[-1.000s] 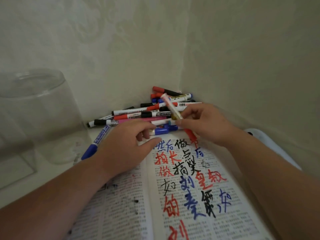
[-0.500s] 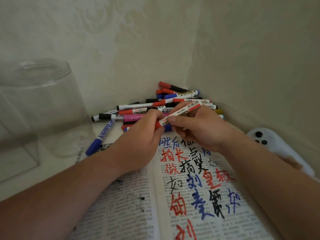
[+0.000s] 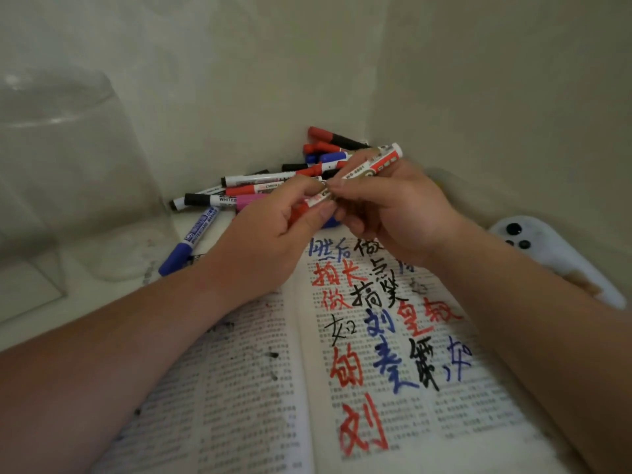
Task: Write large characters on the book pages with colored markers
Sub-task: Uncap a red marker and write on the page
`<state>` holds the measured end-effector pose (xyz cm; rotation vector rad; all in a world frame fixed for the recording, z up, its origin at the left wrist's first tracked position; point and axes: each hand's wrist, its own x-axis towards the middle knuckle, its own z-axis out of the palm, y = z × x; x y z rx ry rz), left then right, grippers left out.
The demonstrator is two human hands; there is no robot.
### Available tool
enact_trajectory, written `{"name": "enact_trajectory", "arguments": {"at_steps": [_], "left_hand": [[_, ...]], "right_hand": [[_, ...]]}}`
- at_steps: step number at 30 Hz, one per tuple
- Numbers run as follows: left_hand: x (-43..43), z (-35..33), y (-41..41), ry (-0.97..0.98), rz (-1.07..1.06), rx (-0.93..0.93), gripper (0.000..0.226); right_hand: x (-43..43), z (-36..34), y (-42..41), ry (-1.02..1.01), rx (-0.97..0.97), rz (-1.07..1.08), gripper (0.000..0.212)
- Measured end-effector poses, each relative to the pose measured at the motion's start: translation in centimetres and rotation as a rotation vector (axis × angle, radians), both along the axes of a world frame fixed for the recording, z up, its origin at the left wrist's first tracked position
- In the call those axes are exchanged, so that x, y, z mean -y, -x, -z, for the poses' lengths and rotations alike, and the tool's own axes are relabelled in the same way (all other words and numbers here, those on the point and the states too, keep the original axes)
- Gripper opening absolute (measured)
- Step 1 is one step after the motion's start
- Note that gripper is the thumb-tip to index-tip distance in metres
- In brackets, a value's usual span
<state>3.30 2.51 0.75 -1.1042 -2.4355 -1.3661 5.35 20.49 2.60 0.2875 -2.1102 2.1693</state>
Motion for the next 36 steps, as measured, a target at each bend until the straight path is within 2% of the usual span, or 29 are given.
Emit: {"name": "enact_trajectory", "arguments": {"at_steps": [1, 4, 7, 10, 13, 16, 18, 25, 32, 36], "left_hand": [[-0.1, -0.1, -0.3, 0.007, 0.009, 0.026, 0.008], [0.3, -0.1, -1.1, 0.029, 0.034, 0.11, 0.027], [0.6, 0.1, -0.9, 0.128, 0.054, 0.12, 0.014], [0.9, 0.3, -0.7, 0.264, 0.052, 0.109, 0.017], [0.8, 0.3, -1.1, 0.332, 0.073, 0.079, 0.017], [1.0, 0.3, -1.2, 0.311, 0.066, 0.004, 0.014], [1.1, 0.5, -1.2, 0.308, 0.062, -0.064, 0.014], [0.7, 0.6, -1.4, 0.319, 0.174, -0.302, 0.034], [0.6, 0.2, -1.6, 0.381, 0.268, -0.273, 0.023], [0.3, 0.2, -2.0, 0.301, 0.321, -0.172, 0.026]], "right_hand": [[-0.1, 0.0, 0.0, -0.004, -0.011, 0.022, 0.011], [-0.5, -0.1, 0.2, 0.034, -0.017, 0.171, 0.013], [-1.4, -0.7, 0.1, 0.052, 0.006, 0.371, 0.018], [-1.8, -1.9, -0.5, 0.012, 0.091, 0.435, 0.025], [-1.7, -2.9, -2.2, -0.128, 0.21, 0.316, 0.019], [-1.7, -2.3, -5.6, -0.137, 0.271, 0.199, 0.014], [-2.0, -1.0, -8.2, -0.14, 0.267, 0.183, 0.006], [-1.7, 1.7, -11.9, -0.092, 0.176, 0.207, 0.014], [-1.3, 0.9, -14.7, -0.181, 0.094, 0.077, 0.01], [-1.1, 1.8, -16.4, -0.161, 0.174, 0.051, 0.006]]}}
